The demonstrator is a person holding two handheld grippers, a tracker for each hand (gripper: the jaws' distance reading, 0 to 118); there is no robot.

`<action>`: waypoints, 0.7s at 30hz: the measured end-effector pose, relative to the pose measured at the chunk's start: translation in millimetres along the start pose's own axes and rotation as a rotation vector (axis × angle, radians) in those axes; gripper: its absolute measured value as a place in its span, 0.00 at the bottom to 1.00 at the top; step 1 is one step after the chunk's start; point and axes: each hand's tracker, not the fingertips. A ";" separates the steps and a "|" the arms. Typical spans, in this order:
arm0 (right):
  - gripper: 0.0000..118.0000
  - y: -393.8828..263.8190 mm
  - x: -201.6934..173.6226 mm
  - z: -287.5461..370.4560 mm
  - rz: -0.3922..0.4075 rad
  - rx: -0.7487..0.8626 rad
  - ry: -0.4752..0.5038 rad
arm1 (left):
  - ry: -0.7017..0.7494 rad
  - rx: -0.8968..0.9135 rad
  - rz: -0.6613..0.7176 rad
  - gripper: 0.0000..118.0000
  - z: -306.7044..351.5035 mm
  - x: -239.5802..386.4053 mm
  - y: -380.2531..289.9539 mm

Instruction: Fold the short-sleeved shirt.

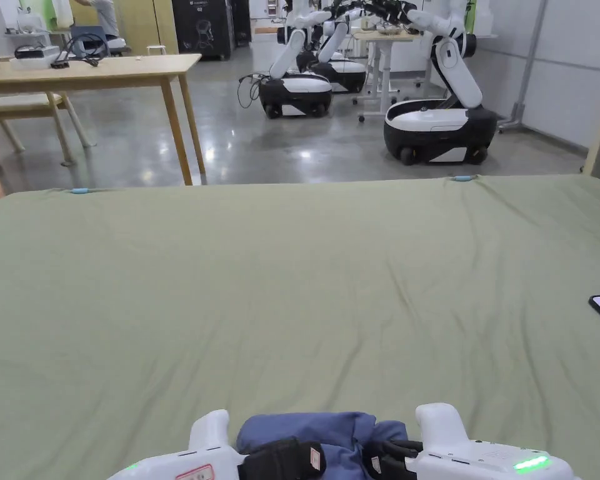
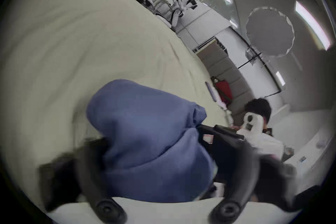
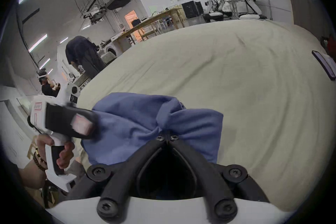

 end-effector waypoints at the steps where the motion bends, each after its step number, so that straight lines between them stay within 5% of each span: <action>1: 0.01 -0.3 0.1 0.2 0.000 0.001 -0.005 | 0.079 0.038 -0.049 0.39 7.4 4.3 0.2; 2: 0.01 -0.9 1.1 0.1 -0.003 0.002 0.002 | 0.052 0.041 -0.077 0.31 5.9 2.2 1.2; 4: 0.01 -2.0 1.3 -0.3 -0.011 0.005 0.004 | -0.004 0.022 0.012 0.31 7.9 -5.0 -3.1; 11: 0.01 6.4 -30.6 -10.7 -0.018 -0.003 0.054 | -0.035 0.042 0.003 0.30 52.6 -33.6 13.0; 21: 0.01 17.7 -121.8 -23.2 -0.022 0.034 0.241 | 0.125 0.143 0.041 0.30 260.2 -203.1 68.5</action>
